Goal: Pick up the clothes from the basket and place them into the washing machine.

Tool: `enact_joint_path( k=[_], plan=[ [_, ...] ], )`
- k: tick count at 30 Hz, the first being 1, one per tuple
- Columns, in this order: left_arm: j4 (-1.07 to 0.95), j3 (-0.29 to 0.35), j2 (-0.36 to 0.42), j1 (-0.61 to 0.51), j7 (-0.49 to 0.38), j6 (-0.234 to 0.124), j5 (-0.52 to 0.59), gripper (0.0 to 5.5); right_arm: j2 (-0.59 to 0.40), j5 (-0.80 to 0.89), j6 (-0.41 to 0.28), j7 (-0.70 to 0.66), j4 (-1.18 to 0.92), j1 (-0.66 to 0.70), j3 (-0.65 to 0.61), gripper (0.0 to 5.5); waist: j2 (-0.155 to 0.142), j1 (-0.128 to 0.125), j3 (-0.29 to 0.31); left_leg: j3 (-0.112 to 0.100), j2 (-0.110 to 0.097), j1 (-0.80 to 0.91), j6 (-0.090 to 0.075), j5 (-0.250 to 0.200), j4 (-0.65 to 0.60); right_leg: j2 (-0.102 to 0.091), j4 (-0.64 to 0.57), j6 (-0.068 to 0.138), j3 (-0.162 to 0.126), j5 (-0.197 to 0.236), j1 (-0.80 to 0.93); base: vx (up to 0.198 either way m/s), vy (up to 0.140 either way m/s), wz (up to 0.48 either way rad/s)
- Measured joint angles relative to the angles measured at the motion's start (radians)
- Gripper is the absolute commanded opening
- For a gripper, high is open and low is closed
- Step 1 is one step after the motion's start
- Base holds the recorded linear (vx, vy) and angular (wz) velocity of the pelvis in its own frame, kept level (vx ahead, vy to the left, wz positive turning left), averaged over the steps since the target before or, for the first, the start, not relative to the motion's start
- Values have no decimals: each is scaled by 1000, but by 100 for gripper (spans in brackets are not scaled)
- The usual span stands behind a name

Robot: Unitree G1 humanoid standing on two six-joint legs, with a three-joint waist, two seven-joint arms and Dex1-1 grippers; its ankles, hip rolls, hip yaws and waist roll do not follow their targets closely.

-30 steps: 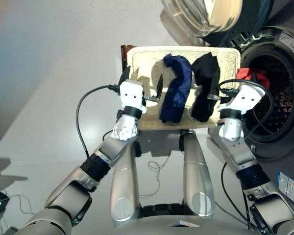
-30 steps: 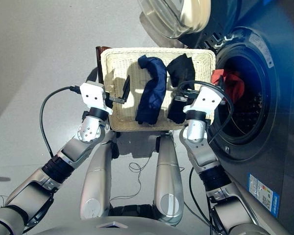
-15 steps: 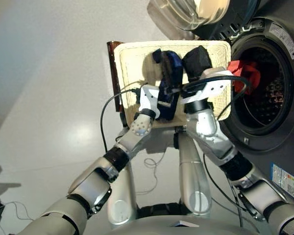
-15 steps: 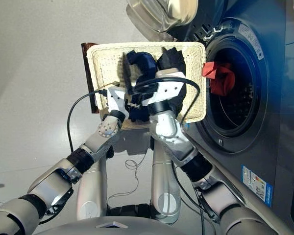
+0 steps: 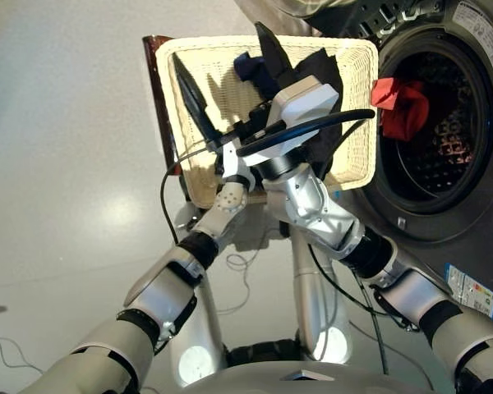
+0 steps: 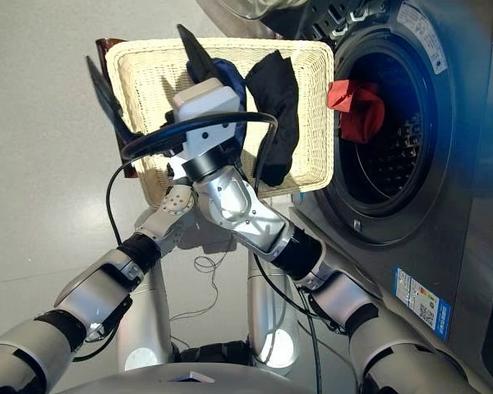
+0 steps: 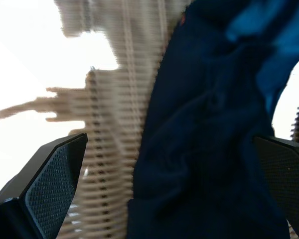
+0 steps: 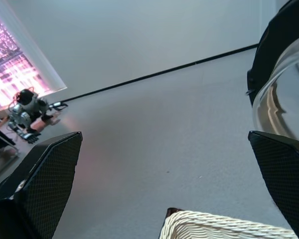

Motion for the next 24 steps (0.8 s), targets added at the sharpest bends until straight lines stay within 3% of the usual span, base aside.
enact_joint_path(
  k=[6, 9, 11, 19, 20, 21, 22, 23, 24],
  plan=[
    [78, 39, -12, -82, 19, 11, 0, 550, 21, 0, 0, 1, 0, -41, 1, 550, -16, -6, -4, -2, 26, -55, -19, -14, 40, 26, 51, -18, 1, -11, -70, 2, -9, -19],
    [86, 61, -14, -86, 30, 5, -3, 550, 21, 1, 0, 1, 0, -42, 2, 550, -16, -6, -4, -1, 38, -61, -27, -20, 51, 38, 52, -16, 2, -14, -76, 0, 0, 0],
    [86, 64, -14, -90, 31, 2, -15, 550, 23, 2, -1, 3, 0, -43, 1, 550, -18, -6, -5, -3, 39, -62, -35, -27, 54, 40, 51, -18, 6, -13, -81, 0, 0, 0],
    [75, 66, -14, -96, 33, -10, -16, 550, 25, 23, -1, 10, 0, -48, 2, 550, -19, -1, -5, -3, 36, -87, -33, -28, 63, 37, 52, -17, 8, -7, -104, 0, 0, 0],
    [73, 66, -14, -96, 33, -10, -16, 270, 25, 23, -1, 11, 0, -49, 2, 550, -19, -1, -5, -3, 36, -87, -32, -28, 63, 37, 52, -17, 8, -7, -105, 0, 0, 0],
    [73, 67, -13, -96, 39, -11, -17, 207, 25, 23, -1, 14, 0, -49, 2, 550, -19, -1, -6, -3, 36, -87, -32, -28, 64, 37, 52, -17, 8, -7, -105, 0, 0, 0],
    [72, 80, -11, -95, 42, -12, -21, 50, 24, 24, -1, 17, -1, -49, 2, 550, -20, 0, -6, -3, 36, -87, -32, -28, 64, 37, 52, -17, 8, -7, -105, 0, 0, 0],
    [70, 85, -9, -95, 42, -15, -25, 0, 24, 24, -1, 17, -1, -48, 1, 550, -20, 2, -6, -3, 36, -87, -32, -28, 64, 36, 52, -17, 8, -7, -105, 0, 0, 0],
    [69, 95, -9, -94, 41, -18, -36, 0, 24, 29, -1, 17, -1, -48, 2, 550, -21, 4, -7, -3, 35, -87, -32, -28, 64, 35, 52, -17, 8, -7, -105, 0, 0, 0]
  ],
)
